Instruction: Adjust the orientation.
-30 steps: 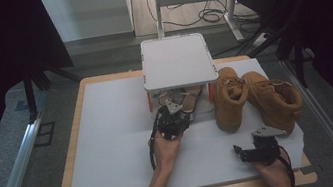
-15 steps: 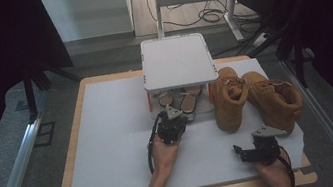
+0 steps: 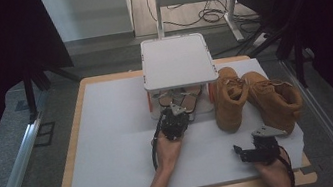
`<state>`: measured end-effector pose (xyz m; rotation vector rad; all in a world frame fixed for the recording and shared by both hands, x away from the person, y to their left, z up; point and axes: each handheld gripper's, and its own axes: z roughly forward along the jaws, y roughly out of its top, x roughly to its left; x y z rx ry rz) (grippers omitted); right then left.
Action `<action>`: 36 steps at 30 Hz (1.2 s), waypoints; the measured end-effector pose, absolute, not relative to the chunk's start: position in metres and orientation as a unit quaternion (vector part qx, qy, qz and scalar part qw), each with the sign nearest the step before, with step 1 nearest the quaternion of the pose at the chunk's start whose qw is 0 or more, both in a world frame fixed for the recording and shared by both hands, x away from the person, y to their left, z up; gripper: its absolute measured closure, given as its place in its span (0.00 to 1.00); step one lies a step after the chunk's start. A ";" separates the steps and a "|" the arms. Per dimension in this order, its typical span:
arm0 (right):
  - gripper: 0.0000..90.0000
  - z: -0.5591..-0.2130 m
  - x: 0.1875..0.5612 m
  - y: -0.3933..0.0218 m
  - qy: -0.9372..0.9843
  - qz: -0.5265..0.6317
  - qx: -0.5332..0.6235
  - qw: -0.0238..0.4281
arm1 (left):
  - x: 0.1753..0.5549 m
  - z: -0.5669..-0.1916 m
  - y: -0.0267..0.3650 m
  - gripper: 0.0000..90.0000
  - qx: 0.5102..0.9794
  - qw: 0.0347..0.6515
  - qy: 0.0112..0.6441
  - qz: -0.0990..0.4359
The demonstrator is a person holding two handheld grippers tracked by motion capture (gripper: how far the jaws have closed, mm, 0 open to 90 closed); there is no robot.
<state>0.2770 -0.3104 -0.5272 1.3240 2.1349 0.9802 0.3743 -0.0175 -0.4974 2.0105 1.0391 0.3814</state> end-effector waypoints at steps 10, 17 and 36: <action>0.09 -0.527 0.277 -0.310 0.772 0.355 0.479 0.221 | 0.381 -0.497 -0.020 0.99 0.797 0.410 0.415 0.153; 0.10 -0.527 0.277 -0.310 0.772 0.355 0.479 0.221 | 0.386 -0.497 -0.022 0.99 0.796 0.409 0.419 0.156; 0.09 -0.527 0.277 -0.311 0.772 0.355 0.479 0.221 | 0.391 -0.497 -0.038 0.98 0.800 0.411 0.411 0.149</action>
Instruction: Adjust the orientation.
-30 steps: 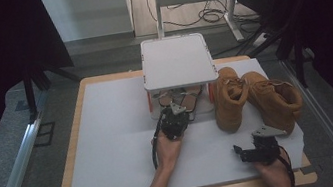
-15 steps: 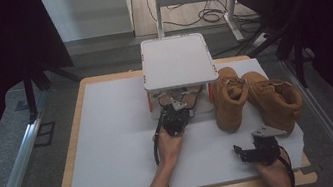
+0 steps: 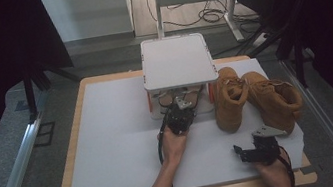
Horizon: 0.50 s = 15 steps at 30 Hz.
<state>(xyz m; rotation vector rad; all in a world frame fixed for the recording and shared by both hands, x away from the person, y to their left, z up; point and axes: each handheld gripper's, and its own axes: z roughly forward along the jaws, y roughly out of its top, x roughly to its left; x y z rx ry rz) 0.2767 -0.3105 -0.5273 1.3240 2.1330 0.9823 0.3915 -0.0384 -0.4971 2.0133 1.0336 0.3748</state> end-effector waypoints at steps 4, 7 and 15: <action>0.10 -0.527 0.277 -0.310 0.772 0.355 0.479 0.221 | 0.393 -0.497 -0.043 0.98 0.803 0.409 0.407 0.148; 0.10 -0.527 0.277 -0.311 0.772 0.355 0.479 0.221 | 0.394 -0.497 -0.044 0.98 0.804 0.408 0.406 0.149; 0.10 -0.527 0.277 -0.311 0.772 0.355 0.479 0.221 | 0.391 -0.496 -0.037 0.99 0.799 0.415 0.409 0.150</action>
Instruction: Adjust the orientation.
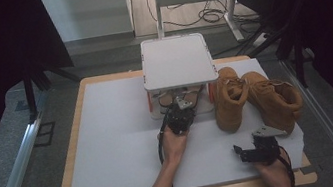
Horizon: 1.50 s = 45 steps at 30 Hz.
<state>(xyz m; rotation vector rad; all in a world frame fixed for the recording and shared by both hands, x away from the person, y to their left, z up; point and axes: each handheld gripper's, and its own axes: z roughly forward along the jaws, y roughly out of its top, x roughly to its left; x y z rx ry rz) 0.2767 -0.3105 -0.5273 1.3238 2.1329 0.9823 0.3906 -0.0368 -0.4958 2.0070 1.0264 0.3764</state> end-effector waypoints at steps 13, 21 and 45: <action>0.10 -0.527 0.277 -0.311 0.772 0.355 0.479 0.221 | 0.394 -0.498 -0.040 0.99 0.801 0.416 0.406 0.144; 0.10 -0.527 0.277 -0.311 0.772 0.356 0.479 0.221 | 0.385 -0.493 -0.030 0.92 0.790 0.427 0.411 0.157; 0.10 -0.527 0.277 -0.311 0.772 0.355 0.479 0.221 | 0.427 -0.505 -0.057 0.32 0.786 0.367 0.461 0.184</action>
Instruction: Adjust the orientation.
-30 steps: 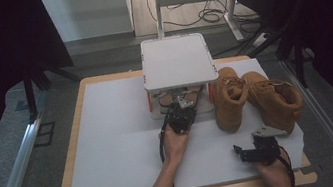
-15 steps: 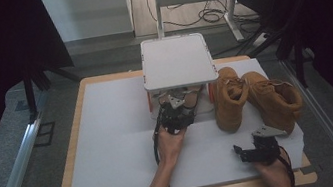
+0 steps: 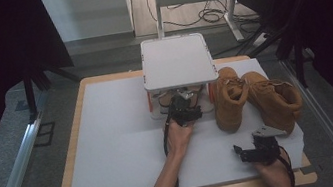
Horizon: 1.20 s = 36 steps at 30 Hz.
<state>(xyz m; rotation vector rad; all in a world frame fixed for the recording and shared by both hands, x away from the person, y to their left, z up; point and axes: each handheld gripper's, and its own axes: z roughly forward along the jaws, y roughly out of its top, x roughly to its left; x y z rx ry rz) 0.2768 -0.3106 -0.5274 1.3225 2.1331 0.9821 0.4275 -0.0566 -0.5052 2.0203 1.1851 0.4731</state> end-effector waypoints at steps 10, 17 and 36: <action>0.10 -0.527 0.277 -0.311 0.772 0.356 0.479 0.220 | 0.430 -0.506 -0.054 0.45 0.780 0.360 0.475 0.192; 0.10 -0.527 0.277 -0.311 0.772 0.356 0.479 0.221 | 0.430 -0.507 -0.050 0.46 0.772 0.363 0.484 0.195; 0.10 -0.527 0.276 -0.311 0.771 0.356 0.478 0.222 | 0.432 -0.507 -0.043 0.46 0.760 0.357 0.501 0.210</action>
